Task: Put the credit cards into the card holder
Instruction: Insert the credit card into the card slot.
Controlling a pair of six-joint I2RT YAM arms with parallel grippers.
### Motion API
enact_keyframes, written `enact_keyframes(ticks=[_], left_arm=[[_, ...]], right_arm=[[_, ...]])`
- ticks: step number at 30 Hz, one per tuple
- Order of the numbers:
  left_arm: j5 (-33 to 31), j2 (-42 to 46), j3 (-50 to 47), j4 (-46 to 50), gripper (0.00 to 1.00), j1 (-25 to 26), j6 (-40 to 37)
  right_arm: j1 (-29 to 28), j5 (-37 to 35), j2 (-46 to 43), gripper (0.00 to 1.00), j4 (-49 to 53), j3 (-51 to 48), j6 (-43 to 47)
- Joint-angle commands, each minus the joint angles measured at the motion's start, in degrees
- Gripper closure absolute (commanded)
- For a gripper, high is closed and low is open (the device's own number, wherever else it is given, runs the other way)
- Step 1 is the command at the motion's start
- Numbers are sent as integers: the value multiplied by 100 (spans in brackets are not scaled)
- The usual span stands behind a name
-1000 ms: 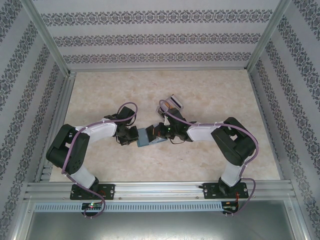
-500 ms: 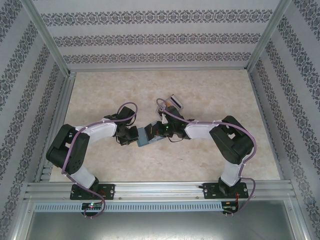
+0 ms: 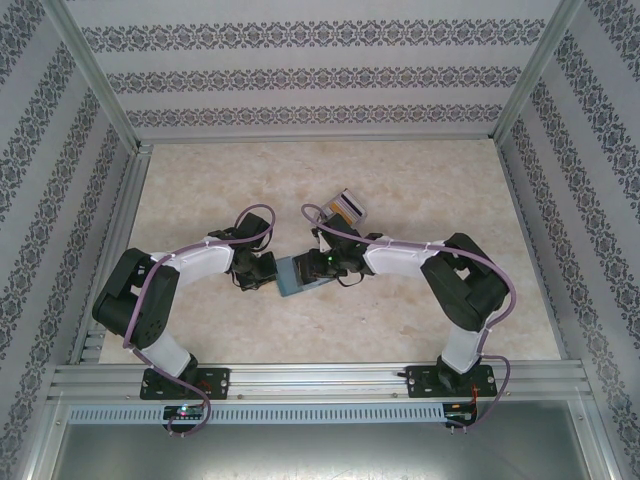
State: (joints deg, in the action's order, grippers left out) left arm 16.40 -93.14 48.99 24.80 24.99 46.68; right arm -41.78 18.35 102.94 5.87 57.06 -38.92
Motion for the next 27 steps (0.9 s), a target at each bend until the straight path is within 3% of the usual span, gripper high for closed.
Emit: enact_keyframes(ticks=[1, 7, 14, 27], left_arm=[[-106, -77, 91, -102, 94, -63, -98], [-91, -99, 145, -89, 94, -65, -124], [-81, -108, 188, -95, 94, -61, -126], [-51, -229, 224, -142, 94, -58, -136]], right_arm=[[-32, -369, -245, 62, 603, 241, 332], [-32, -393, -274, 61, 830, 463, 449], [1, -789, -218, 78, 1054, 559, 604], [4, -521, 360, 86, 1127, 872, 725]])
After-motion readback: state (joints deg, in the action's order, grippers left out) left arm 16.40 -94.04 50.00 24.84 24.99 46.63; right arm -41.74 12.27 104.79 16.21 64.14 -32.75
